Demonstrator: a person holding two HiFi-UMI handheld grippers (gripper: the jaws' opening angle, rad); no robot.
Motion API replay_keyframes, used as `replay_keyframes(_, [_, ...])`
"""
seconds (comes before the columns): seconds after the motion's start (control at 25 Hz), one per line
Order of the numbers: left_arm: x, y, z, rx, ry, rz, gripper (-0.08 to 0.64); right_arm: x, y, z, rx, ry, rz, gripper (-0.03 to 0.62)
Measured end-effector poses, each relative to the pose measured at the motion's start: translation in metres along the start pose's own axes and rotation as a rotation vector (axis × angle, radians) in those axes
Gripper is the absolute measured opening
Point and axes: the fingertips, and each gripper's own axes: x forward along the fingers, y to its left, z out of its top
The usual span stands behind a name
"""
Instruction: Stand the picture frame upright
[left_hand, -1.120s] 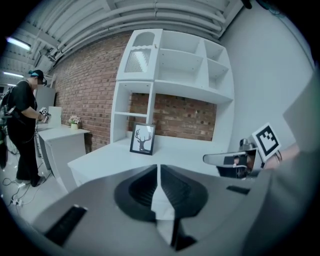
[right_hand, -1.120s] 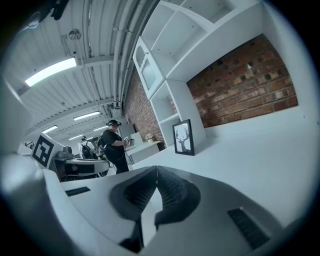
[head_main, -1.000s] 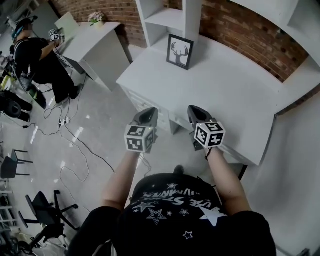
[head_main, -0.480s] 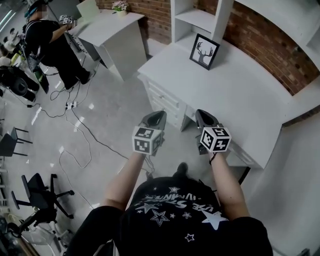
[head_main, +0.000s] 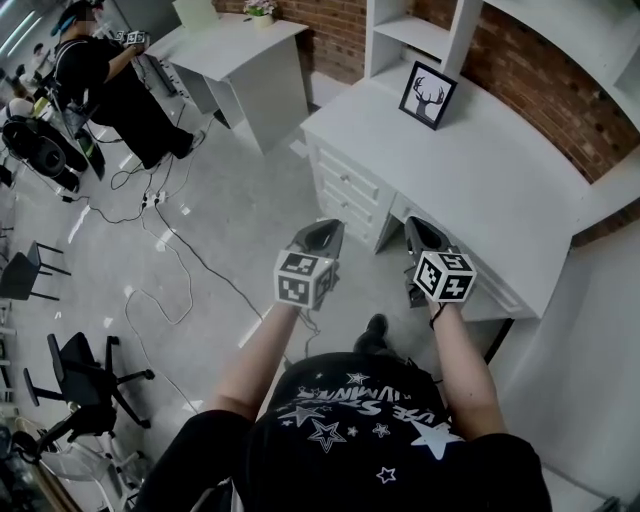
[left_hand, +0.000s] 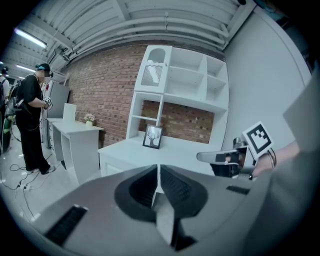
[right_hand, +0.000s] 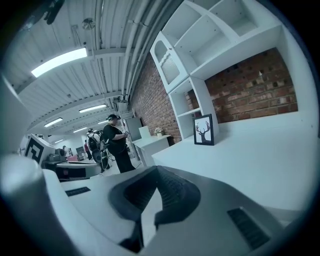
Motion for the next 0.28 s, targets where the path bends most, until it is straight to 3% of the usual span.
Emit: replay_keyframes(0.28, [-0.045,-0.006,-0.005,-0.023,-0.039,0.0,0.029,-0.022,0.04,-0.024,-0.004,0.014,-0.001,0.014])
